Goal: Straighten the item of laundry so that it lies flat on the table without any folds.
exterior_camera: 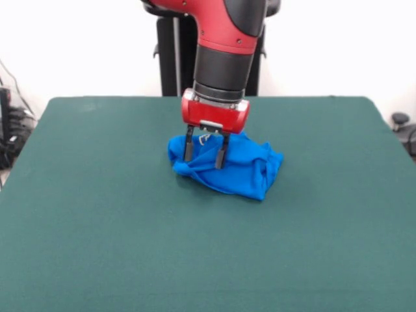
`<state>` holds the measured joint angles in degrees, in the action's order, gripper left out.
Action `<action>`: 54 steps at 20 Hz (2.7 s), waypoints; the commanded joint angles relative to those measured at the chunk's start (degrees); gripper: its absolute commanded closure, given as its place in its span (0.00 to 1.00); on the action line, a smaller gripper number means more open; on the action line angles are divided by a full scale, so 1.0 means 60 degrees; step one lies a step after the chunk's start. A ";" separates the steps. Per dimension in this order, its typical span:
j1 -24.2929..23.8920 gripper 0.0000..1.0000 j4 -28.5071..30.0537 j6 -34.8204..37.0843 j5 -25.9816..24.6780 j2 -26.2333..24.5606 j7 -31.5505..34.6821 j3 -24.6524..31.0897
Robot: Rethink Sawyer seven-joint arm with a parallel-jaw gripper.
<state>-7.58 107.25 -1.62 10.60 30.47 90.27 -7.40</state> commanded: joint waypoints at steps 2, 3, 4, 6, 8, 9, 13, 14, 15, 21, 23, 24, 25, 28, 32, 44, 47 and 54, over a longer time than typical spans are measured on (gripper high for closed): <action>0.0451 0.00 0.0165 0.0077 0.0610 -0.0075 0.2422 0.0218; 0.0396 0.00 0.0203 0.0147 0.0587 -0.0112 0.2396 0.0284; 0.0385 0.00 0.0229 0.0140 0.0576 -0.0128 0.2396 0.0295; 0.0404 0.00 0.0334 0.0177 0.0588 -0.0134 0.2431 0.0271; 0.0536 0.00 0.0358 0.0267 0.0703 -0.0129 0.2504 0.0082; 0.0613 0.00 0.0361 0.0336 0.0779 -0.0116 0.2544 -0.0046; 0.0908 0.00 0.0139 0.0758 0.1068 -0.0132 0.2490 -0.0629; 0.0973 0.00 0.0132 0.0933 0.1117 -0.0162 0.2459 -0.0775; 0.0992 0.00 0.0106 0.1179 0.1154 -0.0191 0.2426 -0.0824; 0.0857 0.00 0.0516 0.1211 0.1117 -0.0045 0.2363 -0.0810; 0.0841 0.00 0.0639 0.1299 0.1069 0.0089 0.2320 -0.0900; 0.0682 0.00 0.0755 0.1328 0.0966 0.0198 0.2244 -0.0874; 0.0636 0.00 0.0787 0.1312 0.0951 0.0177 0.2244 -0.0814; 0.0185 0.00 0.0966 0.1029 0.0795 0.0011 0.2193 -0.0359; -0.0024 0.00 0.0999 0.1067 0.0759 -0.0256 0.2115 -0.0138; -0.0693 0.00 0.1208 0.1339 0.0542 -0.0560 0.1821 0.0706; -0.1025 0.00 0.1411 0.1095 0.0457 -0.0473 0.1858 0.1095; -0.2036 0.00 0.1830 -0.0008 0.0053 -0.0618 0.2078 0.2251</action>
<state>-18.35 113.75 0.51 12.77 29.49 90.27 -5.64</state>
